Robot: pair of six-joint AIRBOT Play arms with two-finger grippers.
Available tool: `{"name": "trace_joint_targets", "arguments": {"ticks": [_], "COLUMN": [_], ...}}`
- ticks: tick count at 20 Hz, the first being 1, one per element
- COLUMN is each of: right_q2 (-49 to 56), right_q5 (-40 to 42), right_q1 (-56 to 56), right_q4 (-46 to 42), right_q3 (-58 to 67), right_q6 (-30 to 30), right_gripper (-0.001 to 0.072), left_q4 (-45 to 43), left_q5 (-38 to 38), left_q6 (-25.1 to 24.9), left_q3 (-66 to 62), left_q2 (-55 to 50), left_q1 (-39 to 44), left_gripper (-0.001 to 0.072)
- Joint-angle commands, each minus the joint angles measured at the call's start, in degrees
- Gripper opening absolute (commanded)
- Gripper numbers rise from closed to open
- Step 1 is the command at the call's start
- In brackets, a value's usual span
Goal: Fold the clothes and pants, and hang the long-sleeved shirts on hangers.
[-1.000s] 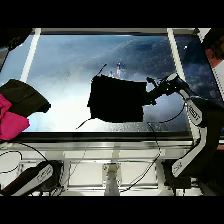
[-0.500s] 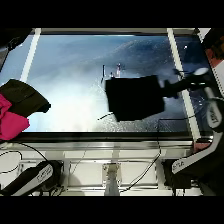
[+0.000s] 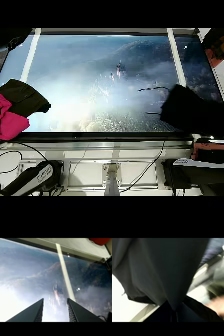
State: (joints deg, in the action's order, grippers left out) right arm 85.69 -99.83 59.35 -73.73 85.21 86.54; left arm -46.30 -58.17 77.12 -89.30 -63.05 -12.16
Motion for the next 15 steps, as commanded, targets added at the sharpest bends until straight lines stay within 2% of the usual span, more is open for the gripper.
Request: {"name": "trace_joint_targets", "arguments": {"ticks": [1,2,4,5,7,12,15], "right_q2": [-3.7,-4.2,-4.9,-5.1,-5.2,-5.2,-5.2], "right_q5": [-4.8,-5.0,-5.7,-5.7,-5.3,2.5,8.3], "right_q1": [8.1,8.7,8.9,8.6,8.4,6.4,2.6], "right_q4": [-3.1,-3.2,-3.1,-2.7,1.6,23.3,28.2], "right_q3": [0.1,0.1,0.2,0.7,3.4,18.3,29.0], "right_q6": [2.7,3.7,8.0,9.2,9.9,10.1,10.0], "right_gripper": [0.002,0.008,0.0581,0.0662,0.0661,0.0661,0.0661], "left_q4": [0.0,0.0,0.0,0.0,0.0,0.0,0.0], "left_q5": [0.0,0.0,0.0,0.0,0.0,0.0,0.0], "left_q6": [0.0,0.0,0.0,0.0,0.0,0.0,0.0], "left_q3": [0.0,0.0,0.0,0.0,0.0,0.0,0.0], "left_q2": [0.0,0.0,0.0,0.0,0.0,0.0,0.0], "left_q1": [-0.1,-0.1,-0.1,-0.1,-0.1,-0.1,-0.1], "left_gripper": [0.0353,0.0352,0.0352,0.0353,0.0353,0.0353,0.0353]}}
